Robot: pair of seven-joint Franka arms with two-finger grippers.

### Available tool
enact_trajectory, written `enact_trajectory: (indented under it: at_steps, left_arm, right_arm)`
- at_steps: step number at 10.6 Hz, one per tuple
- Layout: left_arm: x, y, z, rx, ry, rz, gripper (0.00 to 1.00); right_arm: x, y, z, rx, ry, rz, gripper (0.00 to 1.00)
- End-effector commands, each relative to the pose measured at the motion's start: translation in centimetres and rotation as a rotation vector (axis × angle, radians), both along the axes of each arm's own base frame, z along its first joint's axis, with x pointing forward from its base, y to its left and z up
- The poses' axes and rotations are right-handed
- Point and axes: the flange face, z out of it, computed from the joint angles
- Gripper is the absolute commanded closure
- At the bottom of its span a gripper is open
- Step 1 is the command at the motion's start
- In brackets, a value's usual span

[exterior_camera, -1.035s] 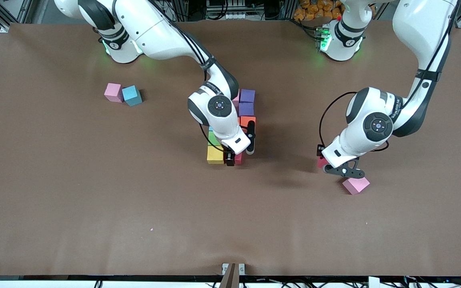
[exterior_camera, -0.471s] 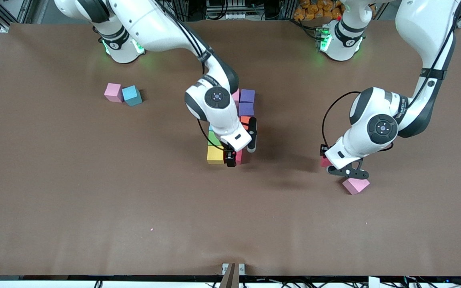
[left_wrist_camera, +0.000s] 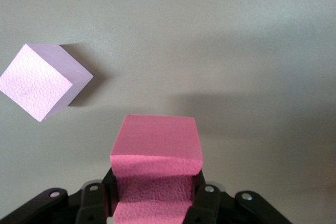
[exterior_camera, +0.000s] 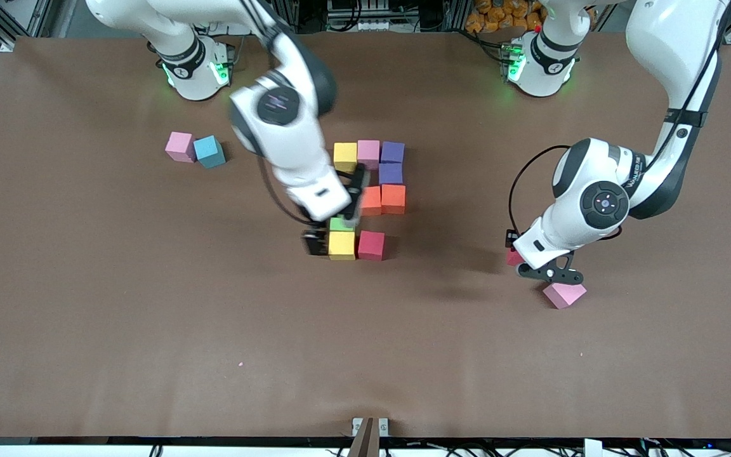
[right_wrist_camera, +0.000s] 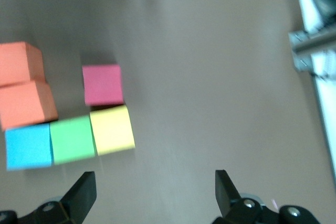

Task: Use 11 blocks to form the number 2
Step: 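Release red and withdraw the right gripper while the left gripper carries pink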

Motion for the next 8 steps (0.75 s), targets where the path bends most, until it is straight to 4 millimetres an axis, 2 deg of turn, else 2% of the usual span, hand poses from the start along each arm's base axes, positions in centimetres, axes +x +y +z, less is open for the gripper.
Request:
enact_trajectory:
  at_steps: [1, 3, 4, 6, 7, 8]
  left_arm:
    - [-0.1, -3.4, 0.6, 0.004, -0.005, 0.090, 0.79]
    - [-0.5, -6.2, 0.6, 0.006, -0.010, 0.177, 0.79]
    - [-1.2, -8.0, 0.5, 0.012, -0.010, 0.231, 0.80]
    - [-2.7, -11.4, -0.7, 0.035, 0.005, 0.408, 0.80]
    - [-3.2, -12.3, -1.5, 0.043, 0.021, 0.468, 0.80]
    - [-3.5, -12.9, -2.2, 0.030, 0.055, 0.546, 0.80]
  right_arm:
    - [0.3, -9.8, 5.4, 0.000, 0.080, -0.138, 0.00]
    - [1.7, -17.3, 9.4, 0.024, 0.084, -0.251, 0.00]
    - [1.5, -21.4, 11.4, 0.024, 0.102, -0.314, 0.00]
    - [1.8, -29.8, 13.5, 0.039, 0.106, -0.505, 0.00]
    - [1.3, -31.9, 14.9, 0.048, 0.093, -0.584, 0.00]
    - [0.2, -32.4, 16.2, 0.036, 0.081, -0.627, 0.00]
